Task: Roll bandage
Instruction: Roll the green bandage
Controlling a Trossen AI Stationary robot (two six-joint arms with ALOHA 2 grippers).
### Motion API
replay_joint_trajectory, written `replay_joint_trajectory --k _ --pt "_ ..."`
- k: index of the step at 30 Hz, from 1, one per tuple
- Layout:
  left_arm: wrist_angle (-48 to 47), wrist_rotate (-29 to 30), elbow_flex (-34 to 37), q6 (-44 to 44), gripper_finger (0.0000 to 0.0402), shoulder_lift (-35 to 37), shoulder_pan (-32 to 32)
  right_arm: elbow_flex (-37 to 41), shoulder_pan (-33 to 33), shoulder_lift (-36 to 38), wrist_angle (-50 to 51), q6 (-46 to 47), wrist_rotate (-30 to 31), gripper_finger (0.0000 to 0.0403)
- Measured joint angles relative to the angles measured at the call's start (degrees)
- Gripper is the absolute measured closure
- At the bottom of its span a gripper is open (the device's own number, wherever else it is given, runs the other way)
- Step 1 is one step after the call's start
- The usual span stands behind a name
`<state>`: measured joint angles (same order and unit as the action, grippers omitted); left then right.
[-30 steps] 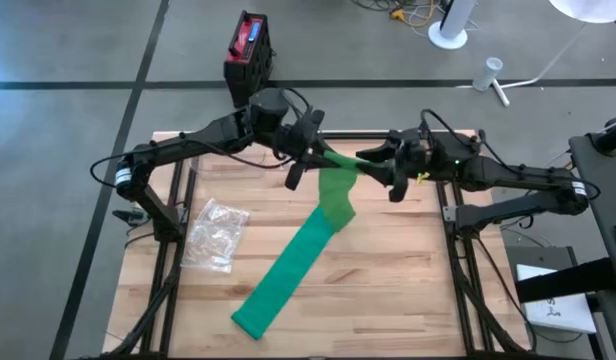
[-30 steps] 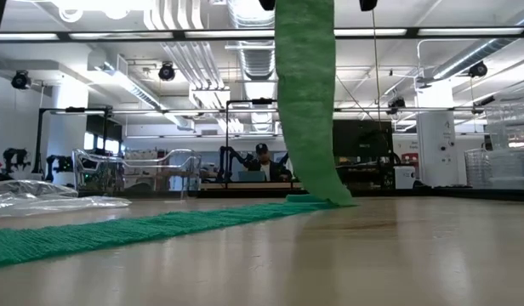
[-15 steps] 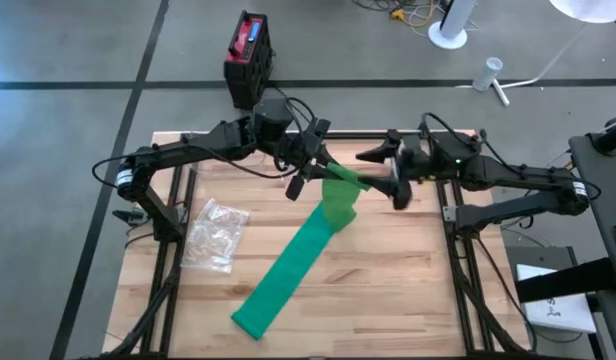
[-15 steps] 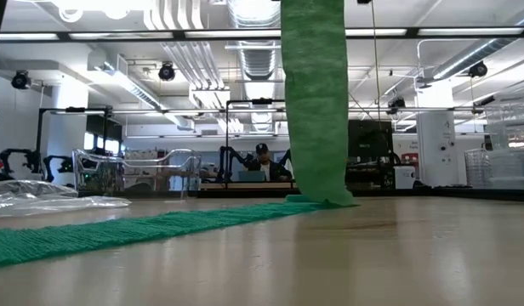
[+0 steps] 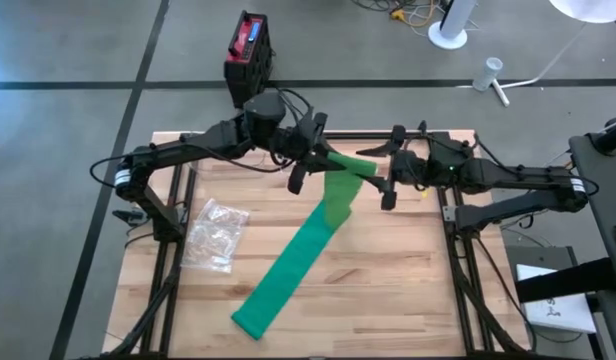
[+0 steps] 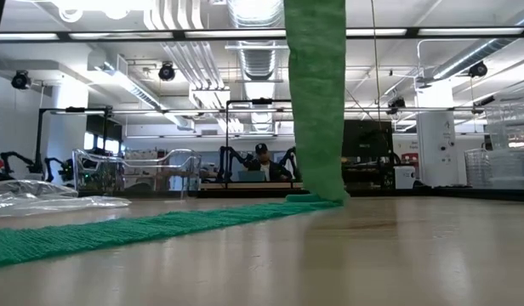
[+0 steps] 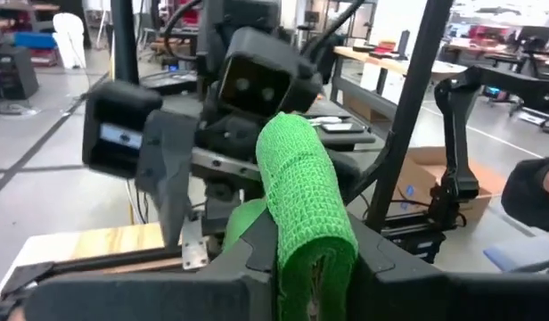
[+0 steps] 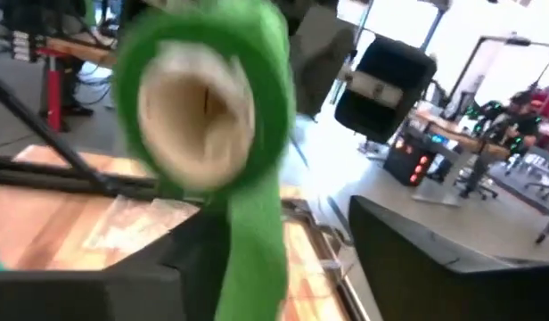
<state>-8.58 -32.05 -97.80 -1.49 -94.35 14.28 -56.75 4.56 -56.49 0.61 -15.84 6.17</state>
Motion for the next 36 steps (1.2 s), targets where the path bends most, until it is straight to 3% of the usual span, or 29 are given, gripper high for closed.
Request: replay_joint_trajectory --k 3,7,9,17,27,31,36 --pt "-0.06 0.09 0.02 -1.5 0.0353 -0.01 0.0 0.0 -0.07 -0.04 -0.58 -0.94 -0.12 0.0257" --pt "-0.49 0.07 0.02 -2.47 0.0353 0.01 0.02 0.0 -0.04 0.57 0.87 -0.83 -0.07 0.037" --pt "-0.5 0.09 0.02 -2.72 0.0353 0.27 0.07 0.0 -0.04 1.56 2.59 -1.14 -0.09 0.0391" --pt "-0.59 0.04 0.02 -3.76 0.0353 1.3 0.07 0.0 -0.04 6.57 9.77 0.54 -0.28 0.0402" --pt "0.46 0.43 0.09 -4.05 0.0353 0.9 0.07 -0.08 -0.29 7.04 16.33 0.2 -3.5 0.0394" --pt "0.57 3.01 0.17 -3.72 0.0353 0.88 0.07 -0.38 -1.36 7.54 16.22 -2.31 -2.58 0.0359" --pt "0.55 7.12 0.89 -5.33 0.0353 0.84 0.07 -3.51 -4.15 9.43 15.04 -12.7 1.99 0.0283"
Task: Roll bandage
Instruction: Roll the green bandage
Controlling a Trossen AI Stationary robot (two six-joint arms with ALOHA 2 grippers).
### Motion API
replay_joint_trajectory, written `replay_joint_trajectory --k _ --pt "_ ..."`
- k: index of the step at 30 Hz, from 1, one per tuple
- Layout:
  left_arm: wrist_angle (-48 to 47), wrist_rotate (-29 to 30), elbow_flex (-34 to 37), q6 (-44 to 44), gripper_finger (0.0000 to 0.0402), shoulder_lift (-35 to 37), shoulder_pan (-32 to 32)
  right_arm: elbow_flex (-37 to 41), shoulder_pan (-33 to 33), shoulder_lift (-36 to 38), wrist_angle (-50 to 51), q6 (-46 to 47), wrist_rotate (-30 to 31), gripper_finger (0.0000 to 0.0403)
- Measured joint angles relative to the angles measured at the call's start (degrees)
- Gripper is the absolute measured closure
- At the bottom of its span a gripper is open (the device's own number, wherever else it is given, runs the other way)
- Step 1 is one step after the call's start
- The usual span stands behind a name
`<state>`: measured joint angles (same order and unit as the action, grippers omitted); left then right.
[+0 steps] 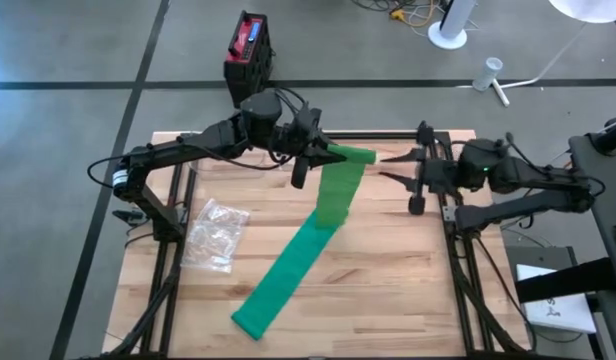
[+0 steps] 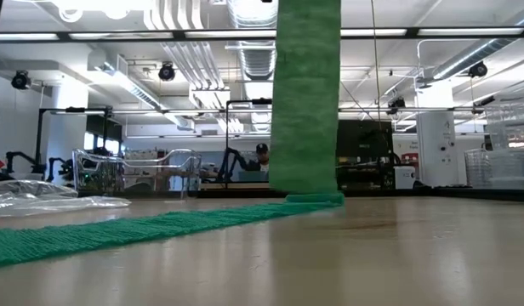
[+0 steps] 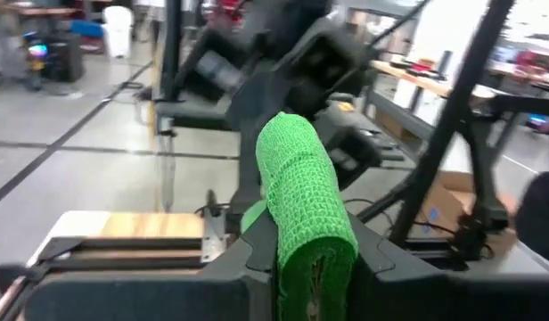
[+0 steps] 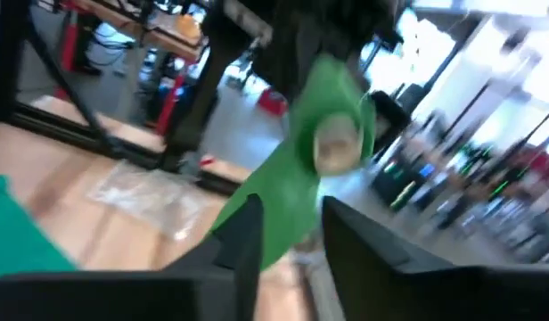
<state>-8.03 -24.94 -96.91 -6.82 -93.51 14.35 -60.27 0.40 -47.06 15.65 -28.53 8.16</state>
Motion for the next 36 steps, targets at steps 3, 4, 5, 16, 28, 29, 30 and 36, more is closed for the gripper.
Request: replay_joint_trajectory --k 3,4,5,16,28,29,30,36 --pt "-0.41 2.78 0.76 -2.51 0.0353 0.0 0.08 -0.59 -2.08 -0.28 -1.65 -8.01 0.92 0.0237" --pt "-0.41 3.39 1.0 -3.59 0.0353 0.0 0.1 -0.55 -2.72 -0.61 -2.02 -10.94 0.95 0.0223" --pt "-0.37 3.85 1.23 -4.77 0.0353 0.0 0.18 -0.31 -3.15 -1.22 -2.89 -13.78 1.08 0.0211" --pt "-3.32 3.5 1.69 -10.14 0.0353 0.0 0.39 0.32 -3.91 -9.67 -12.15 -29.23 13.33 0.0183" --pt "-4.02 1.37 1.69 -14.09 0.0348 0.0 0.72 -0.35 -4.98 -13.94 -15.26 -43.18 20.58 0.0212" --pt "-3.81 1.17 1.69 -15.01 0.0348 0.01 0.78 -0.35 -5.2 -14.07 -15.7 -44.67 21.2 0.0212" --pt "-3.76 0.43 1.69 -15.86 0.0348 0.03 0.88 -0.35 -5.32 -14.25 -16.22 -45.76 21.72 0.0212" --pt "-3.24 -1.31 1.69 -19.84 0.034 0.13 1.16 -0.38 -5.35 -15.03 -17.89 -50.12 23.7 0.0213"
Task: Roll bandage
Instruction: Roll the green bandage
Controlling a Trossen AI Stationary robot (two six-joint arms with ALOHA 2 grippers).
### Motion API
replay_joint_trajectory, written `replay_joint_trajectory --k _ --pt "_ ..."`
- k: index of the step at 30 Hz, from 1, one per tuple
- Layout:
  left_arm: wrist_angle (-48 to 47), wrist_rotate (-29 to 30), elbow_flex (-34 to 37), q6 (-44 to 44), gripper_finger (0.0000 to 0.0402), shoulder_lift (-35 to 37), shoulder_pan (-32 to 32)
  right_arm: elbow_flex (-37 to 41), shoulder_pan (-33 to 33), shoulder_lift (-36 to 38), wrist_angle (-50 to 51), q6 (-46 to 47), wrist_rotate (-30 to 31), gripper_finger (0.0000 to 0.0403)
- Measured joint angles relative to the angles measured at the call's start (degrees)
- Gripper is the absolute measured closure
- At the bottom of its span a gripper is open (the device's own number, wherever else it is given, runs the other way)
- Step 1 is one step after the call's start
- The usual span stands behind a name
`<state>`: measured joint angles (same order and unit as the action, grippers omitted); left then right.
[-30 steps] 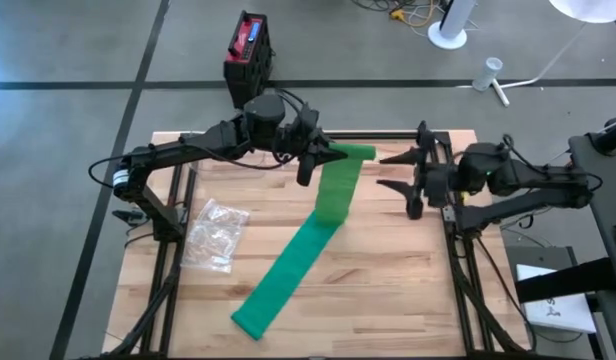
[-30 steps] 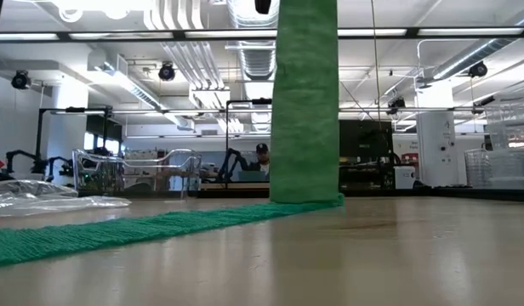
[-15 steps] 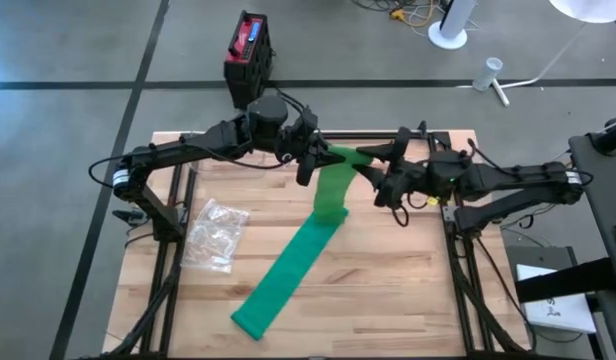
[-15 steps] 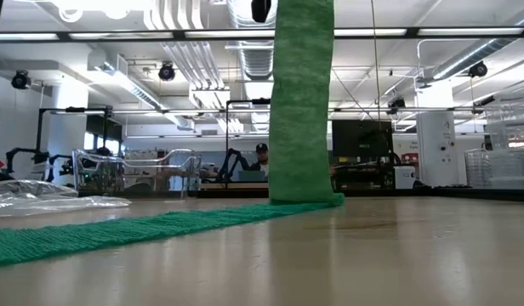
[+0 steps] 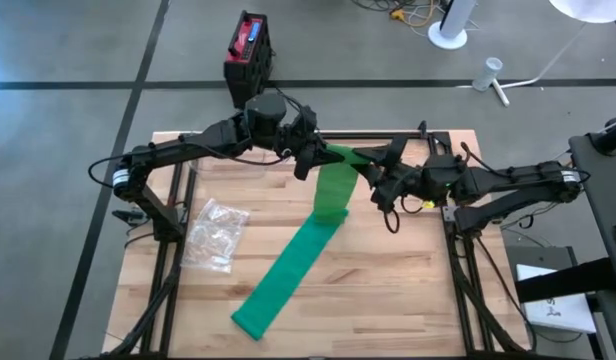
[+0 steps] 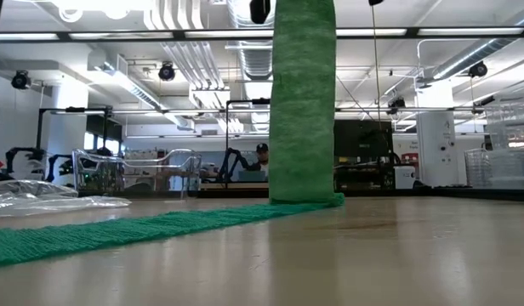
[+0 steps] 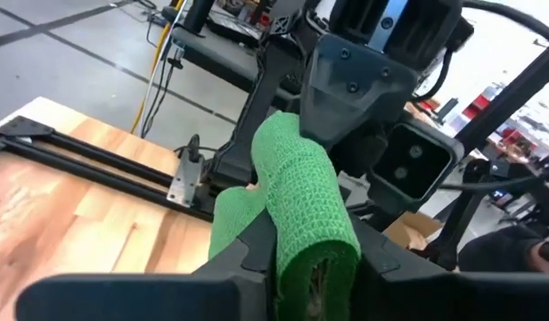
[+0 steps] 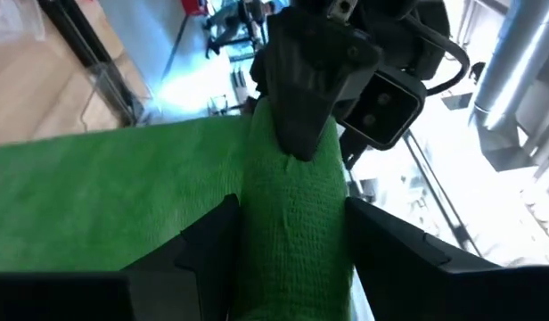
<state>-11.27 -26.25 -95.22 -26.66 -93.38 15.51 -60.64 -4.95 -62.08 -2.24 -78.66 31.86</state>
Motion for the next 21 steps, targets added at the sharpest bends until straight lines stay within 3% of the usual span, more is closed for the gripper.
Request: replay_joint_trajectory --k 6,14,18,21 --pt "1.64 -0.89 0.0 -0.01 0.0339 0.09 0.0 -0.03 -0.02 -1.91 -4.14 -0.72 3.06 0.0224" --pt "2.15 -1.26 0.0 1.02 0.0311 0.09 0.02 -0.07 -0.61 -2.31 -4.55 -0.65 4.33 0.0316" --pt "1.84 -1.38 0.0 9.35 0.0281 0.3 -0.01 -0.07 -1.25 -1.79 -4.44 3.01 4.33 0.0353" --pt "0.15 -1.0 0.0 18.81 0.0247 1.37 0.04 -0.07 -1.62 -1.28 -4.33 7.86 4.12 0.036"
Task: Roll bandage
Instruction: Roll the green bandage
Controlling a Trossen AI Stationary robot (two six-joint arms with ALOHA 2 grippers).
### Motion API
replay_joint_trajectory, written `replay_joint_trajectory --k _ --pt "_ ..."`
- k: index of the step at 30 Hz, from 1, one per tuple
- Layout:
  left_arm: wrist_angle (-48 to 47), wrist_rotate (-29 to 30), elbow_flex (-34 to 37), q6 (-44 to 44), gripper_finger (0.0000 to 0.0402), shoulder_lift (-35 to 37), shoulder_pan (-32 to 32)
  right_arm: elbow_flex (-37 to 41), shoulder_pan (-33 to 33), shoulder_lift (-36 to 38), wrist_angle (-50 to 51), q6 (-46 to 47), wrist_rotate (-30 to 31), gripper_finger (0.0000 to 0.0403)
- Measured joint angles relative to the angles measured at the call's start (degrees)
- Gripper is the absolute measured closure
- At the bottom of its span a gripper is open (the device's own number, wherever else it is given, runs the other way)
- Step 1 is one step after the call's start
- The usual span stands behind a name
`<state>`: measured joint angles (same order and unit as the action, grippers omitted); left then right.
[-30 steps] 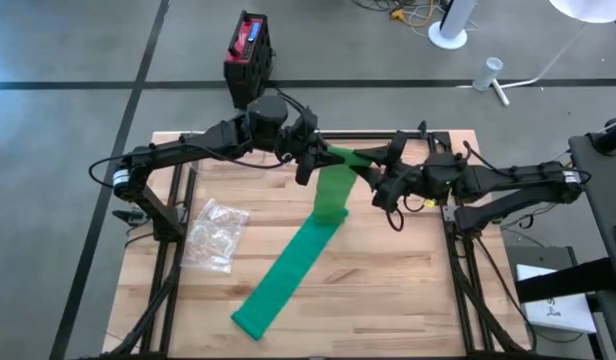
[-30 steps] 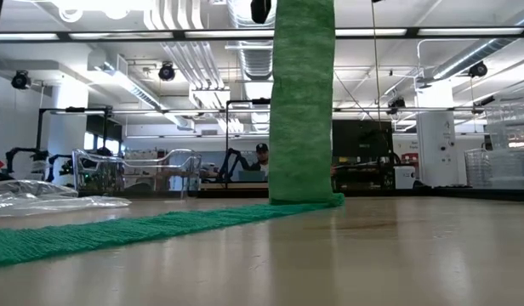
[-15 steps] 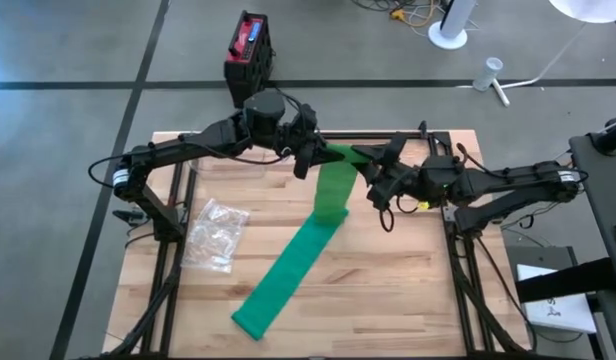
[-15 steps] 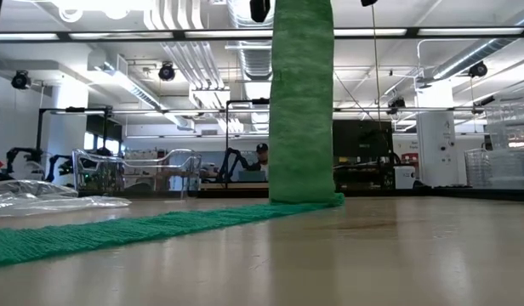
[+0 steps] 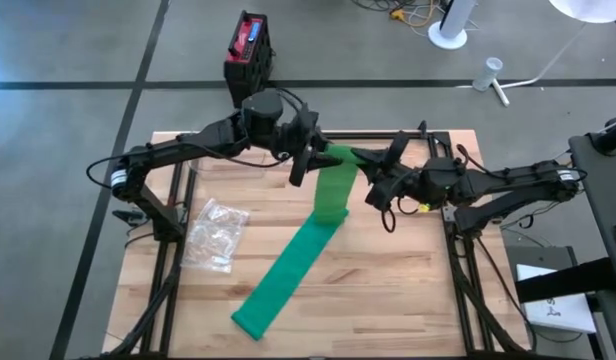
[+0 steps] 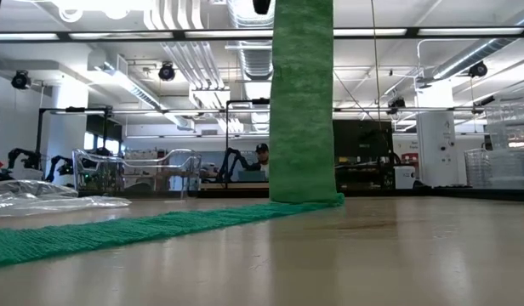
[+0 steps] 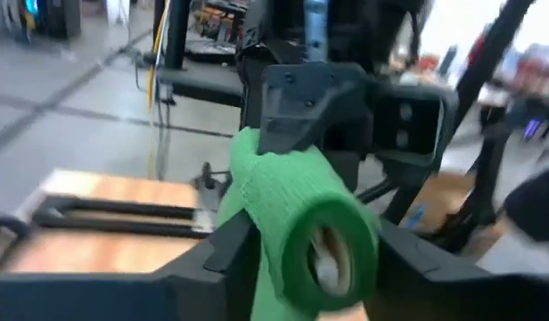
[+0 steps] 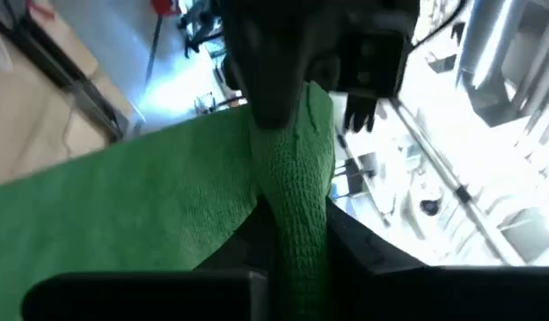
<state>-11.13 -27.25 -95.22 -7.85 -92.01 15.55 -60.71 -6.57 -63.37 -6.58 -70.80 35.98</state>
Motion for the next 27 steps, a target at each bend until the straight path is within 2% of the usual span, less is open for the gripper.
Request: replay_joint_trajectory --k 3,5,11,15,17,19,21,25,27 --pt "-3.19 4.63 -0.02 10.26 0.0208 1.45 -0.02 0.02 -0.15 1.14 0.88 5.07 0.18 0.0354" --pt "-4.13 6.65 -0.09 12.93 0.0183 1.63 -0.02 0.02 -0.15 1.9 1.98 8.68 0.14 0.0351" --pt "-3.62 6.94 0.44 11.35 0.0125 -1.43 -0.8 -0.36 -0.02 2.83 6.33 18.03 0.01 0.0353" --pt "0.04 7.05 0.39 8.39 0.0122 -3.48 -1.16 -2.38 0.03 2.48 10.24 23.43 -0.21 0.0352" --pt "0.0 7.2 0.46 8.16 0.0142 -4.34 -1.2 -3.44 0.03 2.45 12.84 26.3 -0.53 0.0352" --pt "0.42 7.25 0.46 8.24 0.0179 -4.73 -1.29 -4.91 0.03 2.42 16.23 30.33 -2.0 0.0351" --pt "0.51 7.26 0.46 8.12 0.0233 -4.74 -1.31 -6.56 0.09 2.44 19.48 34.87 -3.81 0.0351" --pt "1.41 7.28 0.42 7.93 0.037 -5.15 -1.29 -10.01 0.12 2.51 25.42 42.9 -7.88 0.0351" --pt "1.12 7.34 0.55 7.83 0.0386 -5.38 -1.29 -11.74 0.12 2.48 27.63 46.44 -9.63 0.0351"
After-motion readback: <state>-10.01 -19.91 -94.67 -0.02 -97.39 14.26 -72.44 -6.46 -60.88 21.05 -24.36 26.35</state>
